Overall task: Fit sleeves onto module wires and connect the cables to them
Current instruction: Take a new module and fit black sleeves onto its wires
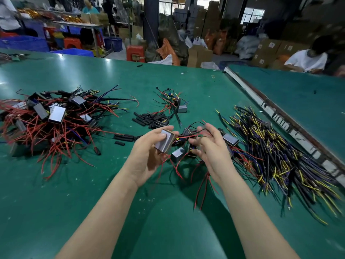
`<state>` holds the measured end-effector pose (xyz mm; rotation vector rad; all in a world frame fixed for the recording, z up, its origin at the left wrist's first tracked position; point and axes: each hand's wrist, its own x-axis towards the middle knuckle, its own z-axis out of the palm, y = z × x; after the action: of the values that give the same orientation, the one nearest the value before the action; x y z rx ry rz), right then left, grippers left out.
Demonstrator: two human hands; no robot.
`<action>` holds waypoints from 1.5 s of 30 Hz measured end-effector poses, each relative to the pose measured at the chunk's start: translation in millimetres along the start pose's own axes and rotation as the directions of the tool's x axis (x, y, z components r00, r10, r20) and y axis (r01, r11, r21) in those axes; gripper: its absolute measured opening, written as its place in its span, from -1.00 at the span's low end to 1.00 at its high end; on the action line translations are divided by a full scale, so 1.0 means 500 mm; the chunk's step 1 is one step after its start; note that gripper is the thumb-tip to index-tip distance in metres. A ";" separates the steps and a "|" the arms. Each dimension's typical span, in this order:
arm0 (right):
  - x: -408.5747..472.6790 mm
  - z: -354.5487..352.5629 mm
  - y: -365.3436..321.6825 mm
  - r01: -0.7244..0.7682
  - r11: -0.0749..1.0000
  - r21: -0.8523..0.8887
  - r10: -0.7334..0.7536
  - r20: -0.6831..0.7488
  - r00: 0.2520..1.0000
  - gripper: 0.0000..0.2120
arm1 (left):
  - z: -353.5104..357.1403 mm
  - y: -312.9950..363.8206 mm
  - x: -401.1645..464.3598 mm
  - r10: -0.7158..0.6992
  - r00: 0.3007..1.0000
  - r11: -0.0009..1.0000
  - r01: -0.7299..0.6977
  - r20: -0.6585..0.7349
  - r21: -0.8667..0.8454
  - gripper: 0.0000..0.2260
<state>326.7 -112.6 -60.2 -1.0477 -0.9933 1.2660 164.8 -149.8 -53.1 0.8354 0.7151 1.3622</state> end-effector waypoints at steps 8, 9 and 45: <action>-0.025 -0.004 -0.020 0.208 0.978 0.018 -0.208 0.197 0.958 -0.60 | 0.020 -0.008 -0.014 -0.189 0.979 0.977 0.179 0.079 0.118 -0.65; -0.029 0.000 -0.016 0.222 0.975 -0.030 -0.209 0.228 0.951 -0.61 | 0.022 -0.011 -0.016 -0.192 0.974 0.975 0.174 0.123 0.140 -0.66; -0.096 0.050 0.012 0.467 0.469 -0.750 -0.509 0.204 0.836 -0.50 | 0.020 -0.021 -0.001 0.086 0.987 0.996 -0.083 -0.135 0.031 -0.89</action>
<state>298.2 -159.0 -60.3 -1.2816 -1.7416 0.2617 178.9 -151.4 -56.8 0.8061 0.8122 1.5002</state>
